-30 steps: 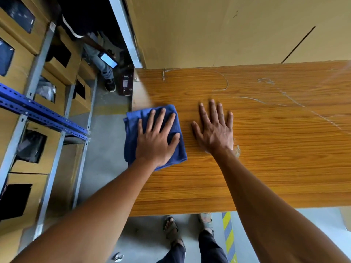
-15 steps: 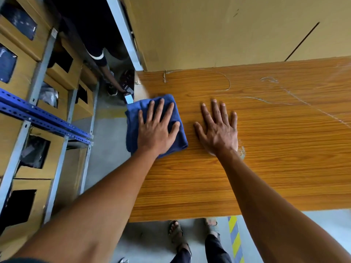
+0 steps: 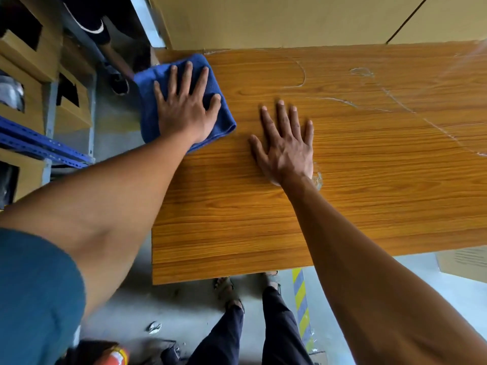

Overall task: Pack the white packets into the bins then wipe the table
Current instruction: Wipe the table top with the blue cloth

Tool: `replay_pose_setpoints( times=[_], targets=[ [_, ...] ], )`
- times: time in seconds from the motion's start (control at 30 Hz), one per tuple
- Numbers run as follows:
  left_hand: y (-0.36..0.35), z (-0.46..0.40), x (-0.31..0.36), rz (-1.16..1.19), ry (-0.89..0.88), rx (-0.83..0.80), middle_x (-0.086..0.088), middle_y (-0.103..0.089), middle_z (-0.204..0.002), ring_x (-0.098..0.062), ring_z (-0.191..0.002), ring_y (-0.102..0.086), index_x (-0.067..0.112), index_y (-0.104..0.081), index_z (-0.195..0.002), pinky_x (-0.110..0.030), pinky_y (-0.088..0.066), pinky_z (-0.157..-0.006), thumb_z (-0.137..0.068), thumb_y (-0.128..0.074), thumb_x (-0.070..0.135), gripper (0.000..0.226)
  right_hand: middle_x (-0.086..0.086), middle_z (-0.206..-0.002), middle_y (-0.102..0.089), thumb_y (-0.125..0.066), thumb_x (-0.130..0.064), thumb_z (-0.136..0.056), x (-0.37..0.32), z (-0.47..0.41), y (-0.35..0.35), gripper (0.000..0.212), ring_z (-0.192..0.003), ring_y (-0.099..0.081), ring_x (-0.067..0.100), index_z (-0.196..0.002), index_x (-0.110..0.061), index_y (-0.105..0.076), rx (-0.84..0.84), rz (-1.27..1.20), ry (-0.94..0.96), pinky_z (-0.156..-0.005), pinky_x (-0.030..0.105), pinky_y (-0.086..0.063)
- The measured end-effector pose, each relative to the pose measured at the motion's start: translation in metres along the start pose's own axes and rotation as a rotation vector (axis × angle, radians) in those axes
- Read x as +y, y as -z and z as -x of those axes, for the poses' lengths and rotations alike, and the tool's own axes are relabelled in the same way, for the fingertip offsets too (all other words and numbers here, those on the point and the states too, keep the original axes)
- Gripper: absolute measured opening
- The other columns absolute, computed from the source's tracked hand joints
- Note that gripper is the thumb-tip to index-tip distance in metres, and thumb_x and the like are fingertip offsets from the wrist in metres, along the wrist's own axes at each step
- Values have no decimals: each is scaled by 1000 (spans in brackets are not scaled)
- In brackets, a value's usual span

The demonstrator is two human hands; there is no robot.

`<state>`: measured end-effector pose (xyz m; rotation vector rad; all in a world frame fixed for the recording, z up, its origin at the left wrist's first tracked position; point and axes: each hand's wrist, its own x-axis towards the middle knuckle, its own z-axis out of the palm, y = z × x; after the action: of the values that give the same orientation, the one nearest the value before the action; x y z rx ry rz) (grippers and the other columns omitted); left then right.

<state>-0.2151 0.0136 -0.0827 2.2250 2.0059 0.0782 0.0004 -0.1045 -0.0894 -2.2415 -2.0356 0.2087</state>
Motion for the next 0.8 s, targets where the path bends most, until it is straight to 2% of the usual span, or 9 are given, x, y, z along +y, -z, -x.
replay_pose_setpoints(
  times=[0.13,0.33,0.5,0.67,0.8],
  targets=[
    [-6,27,1,9,-28,-18,2,-3,-178,-29,-164,1,40,-8,-168,-66,-2,-127,-102,-12,72,75,-3,-177,3,-14,-74,-104,2,5,-3,73,-163,3,24,-167,-41,-2,-13,5,-4,-129,59,-4],
    [-13,127,1,-38,-125,52,0,-15,-177,-30,-163,-10,36,-21,-168,-66,-10,-127,-105,-29,66,71,-2,-177,6,-12,-74,-104,0,6,2,73,-163,5,25,-167,-39,1,-30,3,0,-128,60,-5],
    [-10,84,-2,-48,-131,33,2,-12,-177,-29,-163,-9,39,-19,-168,-67,-9,-126,-103,-26,70,72,-2,-177,4,-13,-73,-105,-1,6,0,72,-163,4,25,-167,-39,-1,-22,4,3,-129,59,-5],
    [-2,16,-5,-20,-53,-22,5,-4,-178,-26,-164,-1,41,-11,-168,-66,-3,-127,-101,-14,73,74,-3,-177,9,-10,-75,-103,0,4,-1,73,-163,8,24,-167,-41,3,-36,9,1,-129,59,-2],
    [-5,56,-2,-31,-99,-18,3,-5,-178,-27,-164,-3,39,-12,-169,-66,-6,-127,-103,-17,71,73,-3,-176,12,-6,-75,-103,1,5,3,74,-162,10,24,-167,-40,5,-54,14,0,-129,59,-2]
  ],
)
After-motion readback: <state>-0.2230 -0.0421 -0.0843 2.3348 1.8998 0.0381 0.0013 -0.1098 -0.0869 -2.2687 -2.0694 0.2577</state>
